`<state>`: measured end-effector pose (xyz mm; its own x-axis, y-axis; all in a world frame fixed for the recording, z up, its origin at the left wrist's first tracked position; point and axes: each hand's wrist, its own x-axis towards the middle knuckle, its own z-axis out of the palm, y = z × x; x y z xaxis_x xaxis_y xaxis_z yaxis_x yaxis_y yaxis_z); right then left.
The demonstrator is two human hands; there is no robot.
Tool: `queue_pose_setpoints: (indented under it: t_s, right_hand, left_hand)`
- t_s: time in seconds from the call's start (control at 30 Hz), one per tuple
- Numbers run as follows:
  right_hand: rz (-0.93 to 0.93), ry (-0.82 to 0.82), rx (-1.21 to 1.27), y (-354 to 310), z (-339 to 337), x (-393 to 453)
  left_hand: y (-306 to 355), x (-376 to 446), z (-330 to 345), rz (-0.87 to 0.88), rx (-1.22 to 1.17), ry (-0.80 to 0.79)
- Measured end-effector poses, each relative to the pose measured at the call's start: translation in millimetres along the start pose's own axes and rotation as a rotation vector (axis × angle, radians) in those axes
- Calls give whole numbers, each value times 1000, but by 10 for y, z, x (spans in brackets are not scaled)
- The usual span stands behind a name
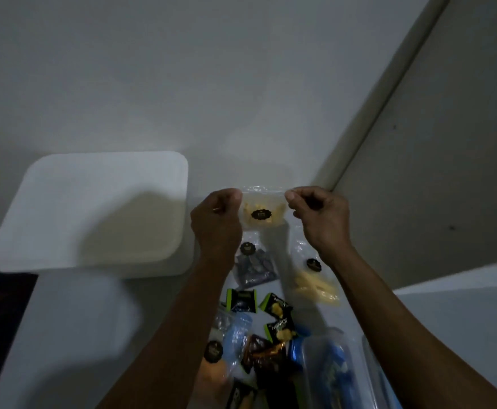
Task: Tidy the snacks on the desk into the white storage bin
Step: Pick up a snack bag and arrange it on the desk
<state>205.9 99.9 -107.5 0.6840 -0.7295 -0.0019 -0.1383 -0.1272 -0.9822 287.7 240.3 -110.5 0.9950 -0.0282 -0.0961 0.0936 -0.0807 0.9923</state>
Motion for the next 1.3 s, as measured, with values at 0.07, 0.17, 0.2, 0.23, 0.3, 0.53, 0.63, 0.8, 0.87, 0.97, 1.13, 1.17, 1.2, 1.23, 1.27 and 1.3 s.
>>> queue_pose_setpoints:
  t_s: [0.07, 0.17, 0.2, 0.23, 0.3, 0.53, 0.63, 0.8, 0.87, 0.97, 1.13, 1.17, 1.2, 1.23, 1.27, 1.3]
  right_hand:
    - [32, -9, 5, 172, 151, 295]
    - [65, 2, 21, 446, 390, 646]
    - [79, 1, 27, 533, 464, 738]
    - [96, -4, 32, 619, 534, 817]
    - [128, -9, 37, 769, 652, 951]
    - [164, 42, 54, 972, 905, 1193]
    - [170, 63, 72, 983, 923, 1240]
    - [198, 94, 73, 1035, 895, 1228]
    - [213, 85, 72, 1070, 863, 1208]
    - [239, 79, 78, 1069, 799, 1121]
    - [260, 59, 71, 969, 669, 865]
    - [267, 60, 67, 937, 641, 788]
    - [275, 57, 58, 894, 612, 686]
    - [284, 53, 47, 857, 583, 562]
    - [297, 45, 29, 828, 552, 407]
    - [310, 31, 13, 802, 520, 228]
  left_hand:
    - [-147, 251, 143, -37, 27, 36]
    - [-395, 567, 294, -90, 62, 87]
    - [-465, 649, 336, -111, 74, 117]
    - [-526, 719, 375, -132, 83, 153]
    - [-611, 830, 444, -155, 106, 221]
    - [-803, 1214, 592, -195, 43, 258]
    - [-824, 1284, 626, -178, 20, 262]
    - [-829, 1255, 638, -190, 58, 292]
    - [-806, 1212, 629, -199, 76, 288]
    - [-750, 1109, 577, -185, 130, 283]
    - [-690, 848, 408, -214, 144, 242]
    - [-682, 775, 361, -216, 162, 218]
    - [-660, 682, 302, -215, 187, 187]
    - [-657, 581, 234, -219, 196, 150]
    - [-646, 461, 152, -219, 195, 111]
    - [-643, 326, 47, -217, 199, 72]
